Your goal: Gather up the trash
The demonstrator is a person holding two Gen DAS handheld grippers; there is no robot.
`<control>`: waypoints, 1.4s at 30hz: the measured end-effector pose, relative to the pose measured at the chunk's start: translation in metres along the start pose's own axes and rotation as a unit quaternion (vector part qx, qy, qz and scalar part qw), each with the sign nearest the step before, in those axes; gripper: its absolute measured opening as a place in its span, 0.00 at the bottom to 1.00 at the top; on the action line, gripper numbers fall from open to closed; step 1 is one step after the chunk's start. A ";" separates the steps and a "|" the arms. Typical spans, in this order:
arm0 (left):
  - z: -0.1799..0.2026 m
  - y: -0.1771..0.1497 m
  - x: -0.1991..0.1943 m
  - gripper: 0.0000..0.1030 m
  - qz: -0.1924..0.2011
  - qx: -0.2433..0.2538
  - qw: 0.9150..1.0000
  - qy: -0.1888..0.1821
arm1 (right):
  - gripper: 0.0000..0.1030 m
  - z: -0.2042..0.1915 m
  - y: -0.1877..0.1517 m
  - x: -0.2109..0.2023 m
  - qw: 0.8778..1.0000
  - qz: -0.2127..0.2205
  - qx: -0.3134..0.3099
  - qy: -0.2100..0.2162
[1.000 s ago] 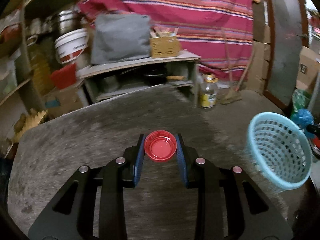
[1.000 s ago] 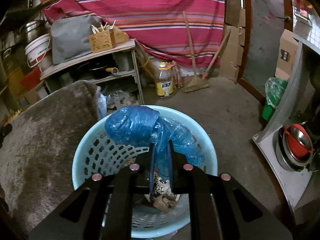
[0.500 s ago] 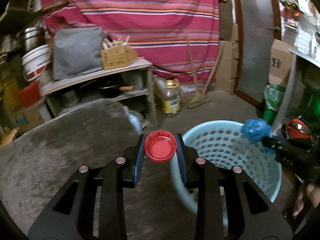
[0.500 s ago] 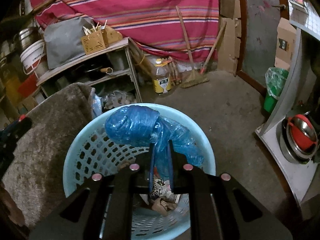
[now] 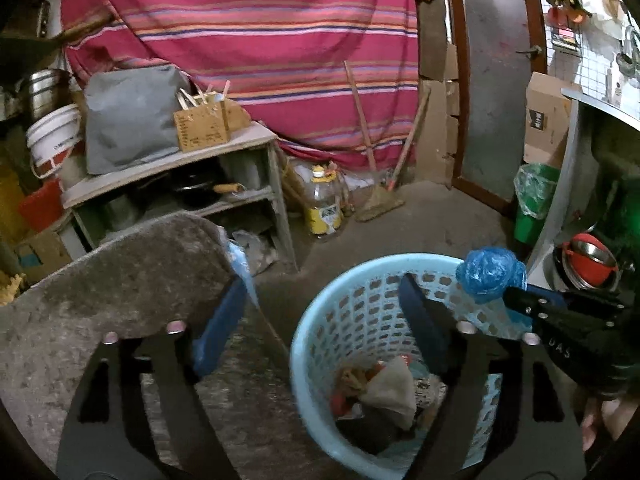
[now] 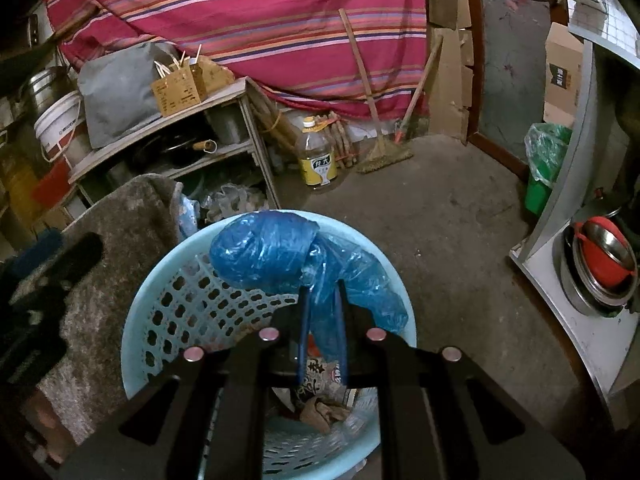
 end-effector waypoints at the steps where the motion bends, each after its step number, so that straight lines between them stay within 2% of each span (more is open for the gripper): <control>1: -0.004 0.002 -0.003 0.85 0.003 -0.004 1.000 0.004 | 0.11 -0.001 0.000 0.000 1.000 0.000 -0.001 0.001; 6: -0.038 0.006 -0.027 0.95 0.016 -0.024 0.999 0.017 | 0.12 -0.016 0.002 0.004 1.000 -0.006 -0.015 0.006; 13: -0.105 0.003 -0.083 0.95 0.044 -0.043 0.997 0.054 | 0.14 -0.041 0.000 0.023 0.999 -0.027 -0.029 0.009; 14: -0.116 0.002 -0.092 0.95 0.047 -0.048 0.996 0.059 | 0.28 -0.043 0.000 0.023 0.999 -0.027 -0.027 0.009; 15: -0.124 0.000 -0.099 0.95 0.048 -0.051 0.996 0.061 | 0.62 -0.044 0.000 0.024 0.999 -0.025 -0.027 0.004; 16: -0.136 -0.002 -0.108 0.95 0.049 -0.053 0.995 0.066 | 0.76 -0.047 0.000 0.023 1.000 -0.019 -0.024 -0.005; 17: -0.150 -0.004 -0.118 0.95 0.052 -0.056 0.994 0.075 | 0.81 -0.048 0.000 0.021 1.000 -0.010 -0.022 -0.006; 23: -0.213 -0.032 -0.164 0.95 0.056 -0.080 0.987 0.126 | 0.82 -0.061 -0.004 0.017 1.000 -0.009 -0.012 0.005; 26: -0.239 -0.052 -0.185 0.95 0.060 -0.085 0.982 0.156 | 0.91 -0.074 -0.007 0.004 1.000 0.004 -0.023 0.007; 27: -0.248 -0.060 -0.193 0.95 0.060 -0.089 0.980 0.165 | 0.92 -0.079 -0.007 -0.002 0.999 0.010 -0.029 0.011; 31: -0.274 -0.084 -0.219 0.95 0.063 -0.110 0.977 0.169 | 0.93 -0.104 -0.010 -0.036 0.997 0.044 -0.051 0.028; 33: -0.282 -0.093 -0.233 0.95 0.069 -0.116 0.975 0.173 | 0.95 -0.119 -0.013 -0.057 0.995 0.068 -0.053 0.049; 36: -0.291 -0.109 -0.257 0.95 0.088 -0.117 0.972 0.186 | 0.96 -0.145 -0.020 -0.083 0.992 0.092 -0.068 0.059; 42: -0.298 -0.142 -0.283 0.95 0.097 -0.136 0.969 0.185 | 0.96 -0.203 -0.066 -0.117 0.985 0.103 -0.109 0.083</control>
Point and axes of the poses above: each gripper's, at about its wrist camera, not at the fingertips, and x roughly the way its jaws point, z to its right, y to its top, the point moved 4 cm from there along x, roughly the way its jaws point, and after that the axes turned 10 degrees about -x, right-handed, at the moved point
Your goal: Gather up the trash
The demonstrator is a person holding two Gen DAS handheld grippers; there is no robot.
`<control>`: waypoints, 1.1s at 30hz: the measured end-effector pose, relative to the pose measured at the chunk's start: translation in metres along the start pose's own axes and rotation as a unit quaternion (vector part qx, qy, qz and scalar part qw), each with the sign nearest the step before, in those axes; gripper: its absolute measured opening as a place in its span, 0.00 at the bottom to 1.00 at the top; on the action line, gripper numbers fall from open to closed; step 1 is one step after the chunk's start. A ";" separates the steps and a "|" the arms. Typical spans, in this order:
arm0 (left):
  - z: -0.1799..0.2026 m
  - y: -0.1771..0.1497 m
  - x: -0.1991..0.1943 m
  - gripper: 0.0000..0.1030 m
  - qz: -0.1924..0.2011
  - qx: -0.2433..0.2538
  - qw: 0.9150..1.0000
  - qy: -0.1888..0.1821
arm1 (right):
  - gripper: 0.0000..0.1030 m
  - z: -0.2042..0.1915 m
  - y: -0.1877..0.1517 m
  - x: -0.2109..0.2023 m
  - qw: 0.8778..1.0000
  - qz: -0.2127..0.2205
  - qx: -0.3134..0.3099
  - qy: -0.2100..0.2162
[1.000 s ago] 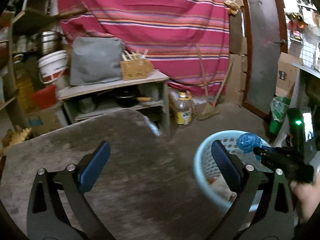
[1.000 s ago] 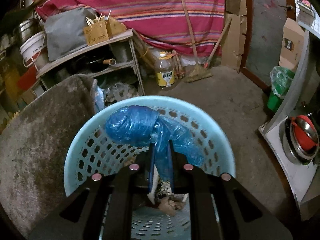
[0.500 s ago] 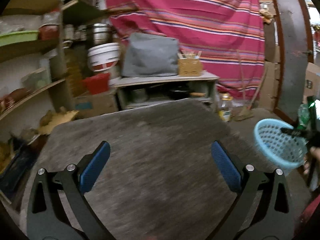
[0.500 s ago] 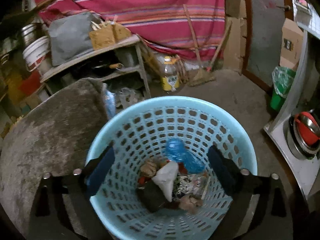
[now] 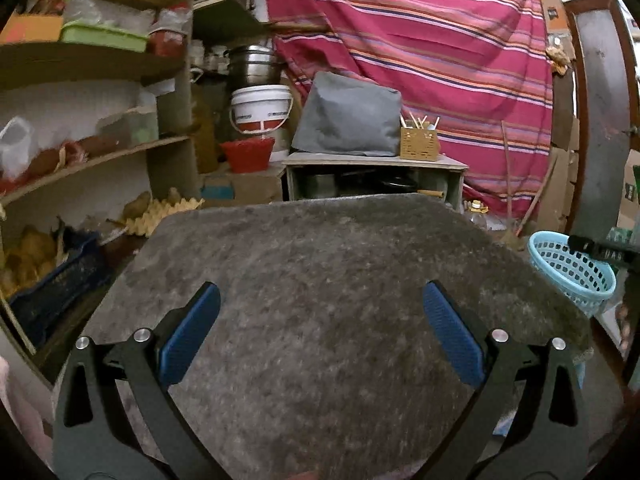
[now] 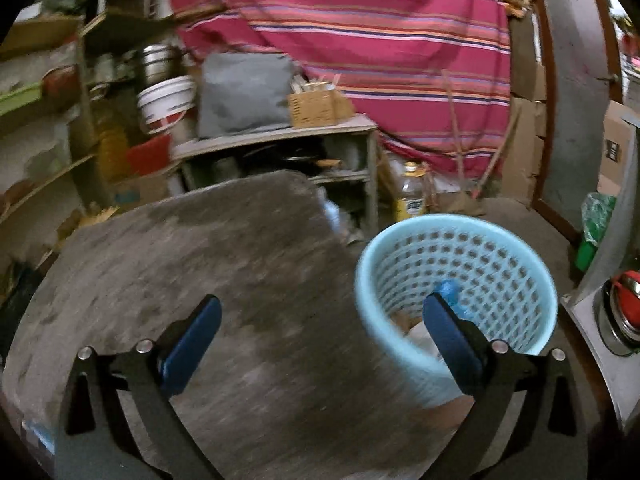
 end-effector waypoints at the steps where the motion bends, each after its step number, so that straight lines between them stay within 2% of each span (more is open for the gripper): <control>1: -0.004 -0.005 -0.003 0.95 -0.001 -0.004 1.000 -0.001 | 0.96 -0.009 -0.004 -0.004 1.000 0.002 -0.006 0.002; 4: -0.013 -0.015 -0.008 0.95 -0.002 -0.006 1.000 0.002 | 0.96 -0.038 -0.017 -0.026 0.999 0.021 -0.024 0.000; 9: -0.027 -0.028 -0.019 0.95 -0.006 -0.021 1.000 0.004 | 0.96 -0.067 -0.037 -0.067 0.994 0.092 -0.036 -0.036; 11: -0.031 -0.034 -0.021 0.95 -0.004 -0.024 1.000 0.007 | 0.96 -0.076 -0.048 -0.075 0.994 0.105 -0.035 -0.023; 16: -0.033 -0.044 -0.030 0.95 0.020 -0.027 0.999 0.017 | 0.96 -0.100 -0.068 -0.075 0.995 0.076 -0.058 0.009; 19: -0.032 -0.046 -0.032 0.95 0.028 -0.019 0.999 0.016 | 0.96 -0.111 -0.073 -0.079 0.994 0.079 -0.070 0.010; 33: -0.025 -0.057 -0.020 0.95 0.023 0.009 1.000 0.012 | 0.96 -0.124 -0.074 -0.077 0.994 0.079 -0.076 0.021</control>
Point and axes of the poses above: each gripper's, at about its wrist camera, not at the fingertips, and x roughly the way its jaws point, z to its right, y to its top, the point moved 4 cm from there along x, roughly the way its jaws point, and after that the axes turned 10 degrees about -x, right-handed, at the moved point
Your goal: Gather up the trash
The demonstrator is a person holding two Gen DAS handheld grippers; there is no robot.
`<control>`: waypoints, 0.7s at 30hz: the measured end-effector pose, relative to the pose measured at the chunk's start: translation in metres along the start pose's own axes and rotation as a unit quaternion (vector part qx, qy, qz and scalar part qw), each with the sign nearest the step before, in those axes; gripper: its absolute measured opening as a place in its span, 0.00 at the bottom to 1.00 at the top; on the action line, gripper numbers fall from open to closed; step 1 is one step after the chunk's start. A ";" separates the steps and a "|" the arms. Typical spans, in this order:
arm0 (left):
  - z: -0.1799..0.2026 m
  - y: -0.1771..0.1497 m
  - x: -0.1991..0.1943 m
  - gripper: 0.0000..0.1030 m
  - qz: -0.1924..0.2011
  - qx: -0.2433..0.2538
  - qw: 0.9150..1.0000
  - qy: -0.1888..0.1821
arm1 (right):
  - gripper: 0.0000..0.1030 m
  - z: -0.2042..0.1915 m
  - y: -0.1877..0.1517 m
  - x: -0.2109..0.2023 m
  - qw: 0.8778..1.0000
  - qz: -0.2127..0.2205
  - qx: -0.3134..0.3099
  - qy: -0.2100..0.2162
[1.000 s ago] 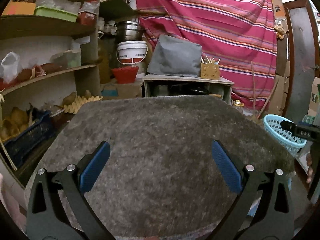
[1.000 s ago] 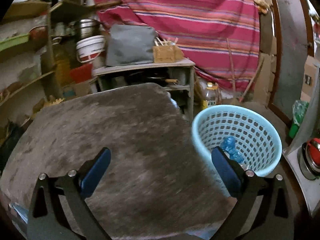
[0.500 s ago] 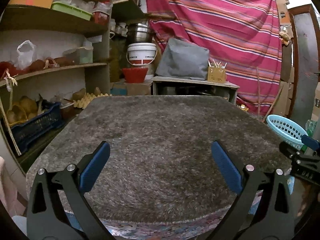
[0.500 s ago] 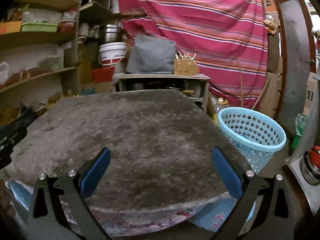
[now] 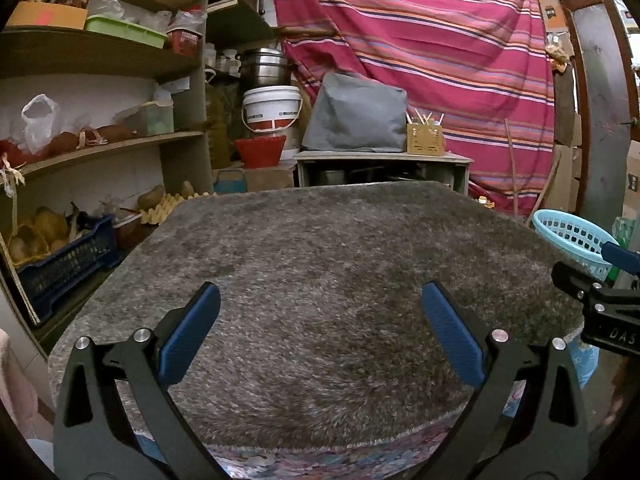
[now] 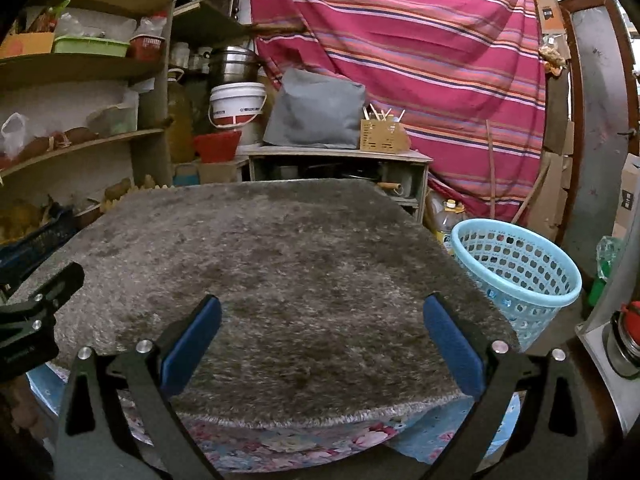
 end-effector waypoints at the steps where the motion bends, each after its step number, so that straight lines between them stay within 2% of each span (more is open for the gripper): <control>1: 0.000 0.000 0.000 0.95 0.000 0.000 1.000 0.000 | 0.96 0.000 0.000 0.000 1.000 0.000 0.001 0.000; 7: -0.002 -0.001 0.005 0.95 -0.009 -0.006 1.000 -0.001 | 0.96 -0.001 -0.002 0.005 1.000 -0.004 0.002 0.002; 21: -0.001 0.000 0.004 0.95 0.000 0.000 1.000 -0.005 | 0.96 0.003 -0.002 0.005 1.000 0.001 0.004 0.001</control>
Point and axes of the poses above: each gripper's, at about its wrist camera, not at the fingertips, and x roughly the way its jaws point, z to its right, y to its top, the point moved 4 cm from there along x, roughly the way its jaws point, and after that the axes turned 10 degrees about -x, right-handed, at the moved point
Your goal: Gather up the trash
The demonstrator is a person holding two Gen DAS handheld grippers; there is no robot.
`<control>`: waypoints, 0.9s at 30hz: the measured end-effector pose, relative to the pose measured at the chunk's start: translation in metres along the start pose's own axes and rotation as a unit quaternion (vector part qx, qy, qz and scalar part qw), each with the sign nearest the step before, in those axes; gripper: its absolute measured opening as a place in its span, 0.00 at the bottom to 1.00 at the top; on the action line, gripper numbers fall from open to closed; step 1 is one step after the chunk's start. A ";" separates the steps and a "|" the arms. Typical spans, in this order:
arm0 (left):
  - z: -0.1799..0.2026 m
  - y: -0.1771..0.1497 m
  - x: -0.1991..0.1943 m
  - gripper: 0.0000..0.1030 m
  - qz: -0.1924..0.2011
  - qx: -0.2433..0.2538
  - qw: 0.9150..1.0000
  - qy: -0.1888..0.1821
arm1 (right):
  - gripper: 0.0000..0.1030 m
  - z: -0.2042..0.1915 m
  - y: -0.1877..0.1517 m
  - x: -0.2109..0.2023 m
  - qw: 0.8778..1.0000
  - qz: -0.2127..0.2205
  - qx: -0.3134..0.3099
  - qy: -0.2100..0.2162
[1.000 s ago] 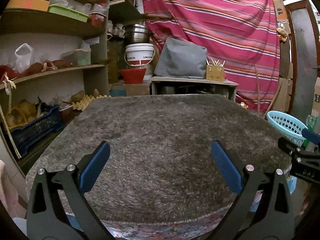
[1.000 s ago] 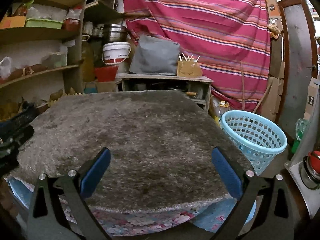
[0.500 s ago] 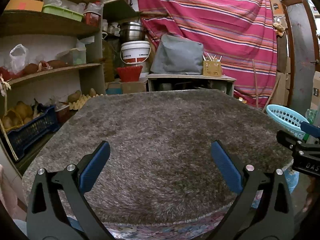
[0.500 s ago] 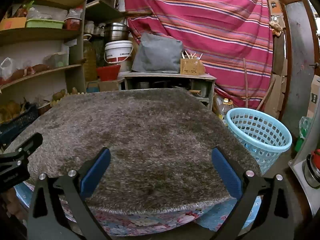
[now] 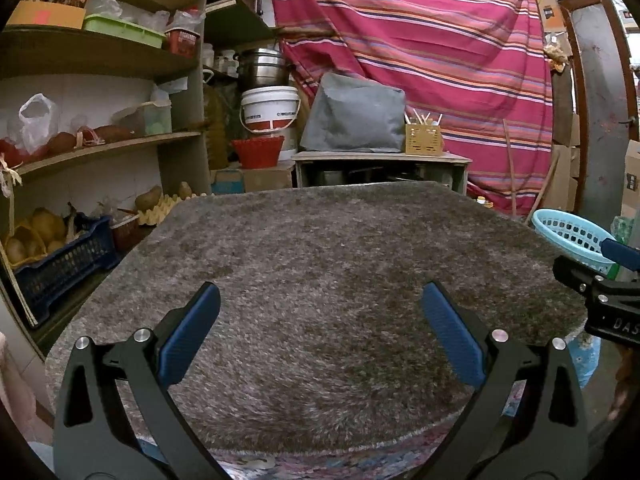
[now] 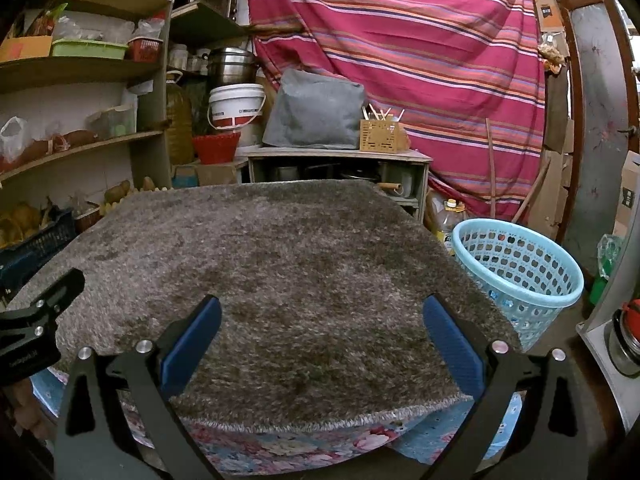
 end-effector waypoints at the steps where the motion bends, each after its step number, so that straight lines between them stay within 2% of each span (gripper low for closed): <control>1: 0.001 0.000 -0.001 0.95 0.002 0.002 1.000 0.002 | 0.96 0.000 0.000 0.000 1.000 0.000 0.000 0.000; 27: -0.003 0.004 -0.003 0.95 0.017 0.009 1.000 0.006 | 0.96 -0.003 0.004 -0.001 1.000 0.008 0.002 -0.002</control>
Point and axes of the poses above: each gripper's, at about its wrist camera, not at the fingertips, and x roughly the way its jaws point, z to its right, y to its top, the point moved 4 cm from there along x, roughly the way its jaws point, and after that the axes turned 10 degrees about -x, right-handed, at the moved point
